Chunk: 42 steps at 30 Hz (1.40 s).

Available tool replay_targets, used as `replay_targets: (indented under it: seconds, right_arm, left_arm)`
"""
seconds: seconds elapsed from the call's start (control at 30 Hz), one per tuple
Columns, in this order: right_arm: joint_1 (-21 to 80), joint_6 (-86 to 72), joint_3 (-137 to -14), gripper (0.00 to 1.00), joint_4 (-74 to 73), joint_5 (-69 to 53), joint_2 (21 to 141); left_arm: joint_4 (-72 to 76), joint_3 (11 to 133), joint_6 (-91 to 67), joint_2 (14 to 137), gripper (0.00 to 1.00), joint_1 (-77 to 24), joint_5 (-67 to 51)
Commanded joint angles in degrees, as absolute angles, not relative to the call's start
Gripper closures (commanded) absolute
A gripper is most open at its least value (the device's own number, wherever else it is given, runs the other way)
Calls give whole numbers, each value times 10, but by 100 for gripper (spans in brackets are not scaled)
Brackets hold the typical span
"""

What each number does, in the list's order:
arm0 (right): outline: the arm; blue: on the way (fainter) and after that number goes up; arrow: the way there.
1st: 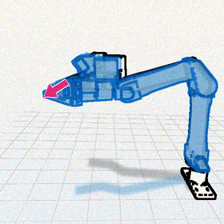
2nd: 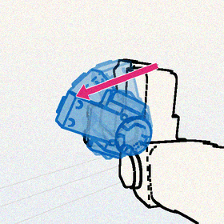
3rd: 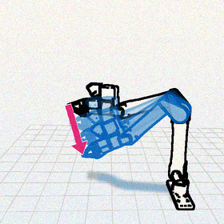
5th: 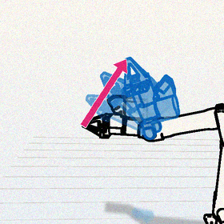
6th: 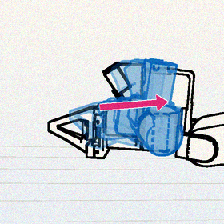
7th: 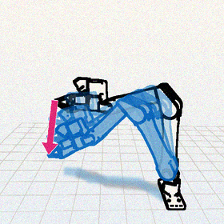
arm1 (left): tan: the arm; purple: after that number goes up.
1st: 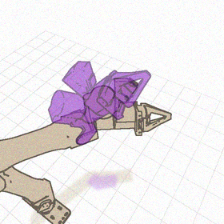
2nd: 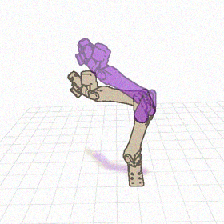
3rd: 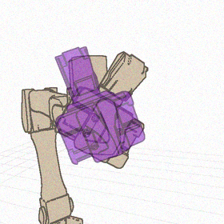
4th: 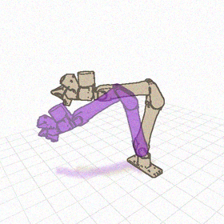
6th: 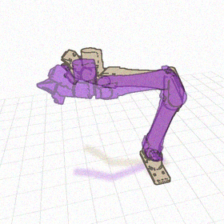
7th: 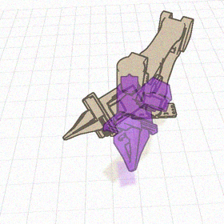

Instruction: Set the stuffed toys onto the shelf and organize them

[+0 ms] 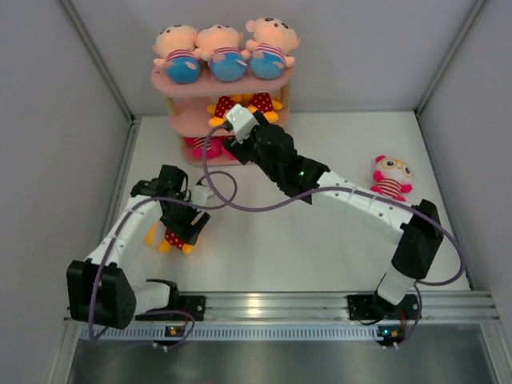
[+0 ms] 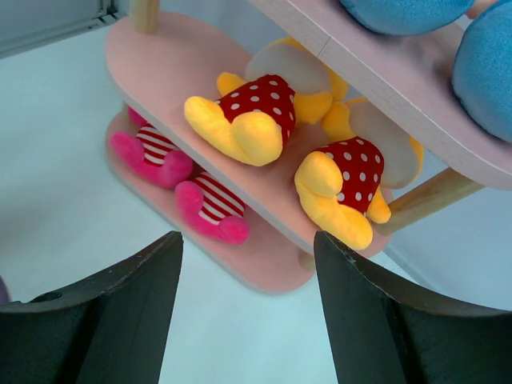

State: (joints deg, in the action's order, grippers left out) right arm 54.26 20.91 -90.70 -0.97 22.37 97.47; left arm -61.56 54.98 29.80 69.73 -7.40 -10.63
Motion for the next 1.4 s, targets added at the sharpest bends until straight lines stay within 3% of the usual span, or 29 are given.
replay_targets:
  seconds: [0.0,0.23,0.4,0.63,0.8,0.93,1.07,1.2,1.23,1.27,1.37]
  right_arm:
    - [557,207,-867,33,32,225,926]
    - [561,187,-802,33,39,254,882]
    - [561,174,-792,33,36,279,878]
    - [561,188,-796,33,33,305,878]
    - [561,192,-810,33,18,302,889]
    - [561,196,-808,33,18,307,891]
    - [560,200,-804,34,18,309,891]
    - [561,203,-806,33,15,310,896]
    - [561,203,-806,33,14,309,897]
    - [561,203,-806,33,14,309,897]
    - [561,206,-806,34,12,310,898]
  left_arm:
    - [-636,534,266,705,23,-133,-100]
    - [-602,456,239,681,29,-221,-14]
    - [-527,440,230,693,37,-264,134]
    - [-484,425,215,720,47,-294,178]
    - [-489,437,210,728,36,-293,106]
    - [-483,446,206,762,36,-293,94]
    - [-443,439,221,787,40,-292,154]
    - [-387,436,237,801,71,-292,207]
    - [-382,438,242,798,93,-292,210]
    - [-380,439,243,794,100,-292,210]
    - [-380,443,264,764,100,-291,205]
